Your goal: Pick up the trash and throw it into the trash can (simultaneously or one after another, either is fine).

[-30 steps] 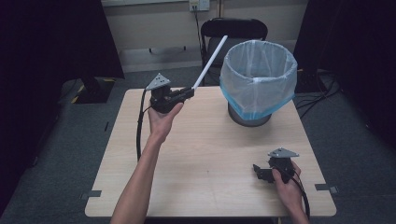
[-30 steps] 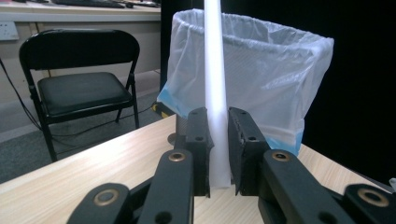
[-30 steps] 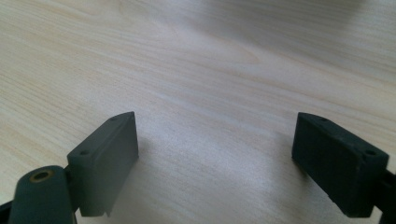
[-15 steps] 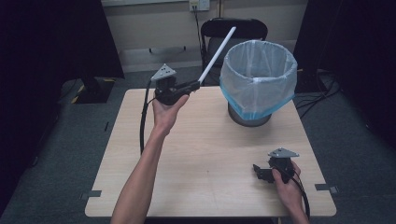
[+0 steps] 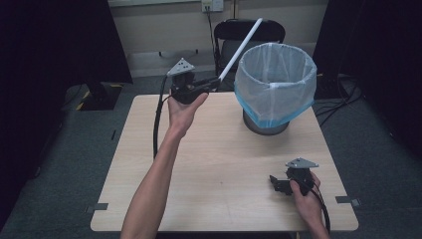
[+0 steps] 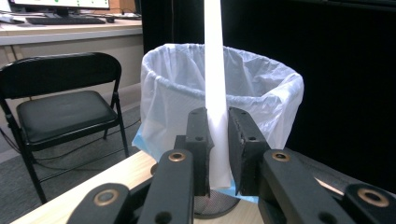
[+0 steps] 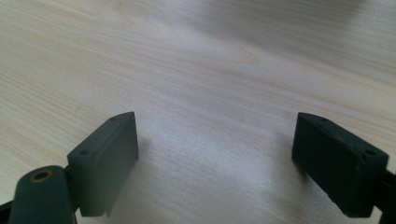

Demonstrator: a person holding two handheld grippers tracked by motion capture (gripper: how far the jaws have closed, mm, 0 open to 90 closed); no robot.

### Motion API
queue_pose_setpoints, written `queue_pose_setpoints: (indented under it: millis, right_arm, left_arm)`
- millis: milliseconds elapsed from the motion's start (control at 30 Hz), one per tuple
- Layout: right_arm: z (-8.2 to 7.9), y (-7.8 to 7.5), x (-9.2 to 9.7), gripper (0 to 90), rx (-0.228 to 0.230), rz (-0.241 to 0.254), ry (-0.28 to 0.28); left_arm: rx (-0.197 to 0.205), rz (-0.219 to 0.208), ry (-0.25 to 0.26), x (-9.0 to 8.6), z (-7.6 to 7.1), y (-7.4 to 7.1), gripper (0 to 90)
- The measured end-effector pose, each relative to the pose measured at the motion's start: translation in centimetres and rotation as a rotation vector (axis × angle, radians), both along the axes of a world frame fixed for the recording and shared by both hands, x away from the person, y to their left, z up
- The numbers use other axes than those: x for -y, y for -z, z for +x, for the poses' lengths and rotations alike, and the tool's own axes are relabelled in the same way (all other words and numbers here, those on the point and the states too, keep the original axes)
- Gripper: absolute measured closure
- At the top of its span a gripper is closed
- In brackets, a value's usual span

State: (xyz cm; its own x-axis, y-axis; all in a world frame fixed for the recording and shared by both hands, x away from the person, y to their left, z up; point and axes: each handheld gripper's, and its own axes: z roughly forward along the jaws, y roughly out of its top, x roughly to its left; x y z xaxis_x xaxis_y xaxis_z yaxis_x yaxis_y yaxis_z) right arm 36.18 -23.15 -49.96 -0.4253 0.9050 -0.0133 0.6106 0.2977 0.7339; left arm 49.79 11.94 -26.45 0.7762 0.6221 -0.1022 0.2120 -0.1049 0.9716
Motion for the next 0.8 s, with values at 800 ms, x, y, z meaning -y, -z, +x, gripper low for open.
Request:
queue_pose_setpoints:
  millis: [800]
  right_arm:
    - [0.0, 0.0, 0.0, 14.0, 0.004, -0.003, -0.001]
  left_arm:
    - [0.009, -0.05, 0.088, 4.1, 1.8, -1.6, 79.7]
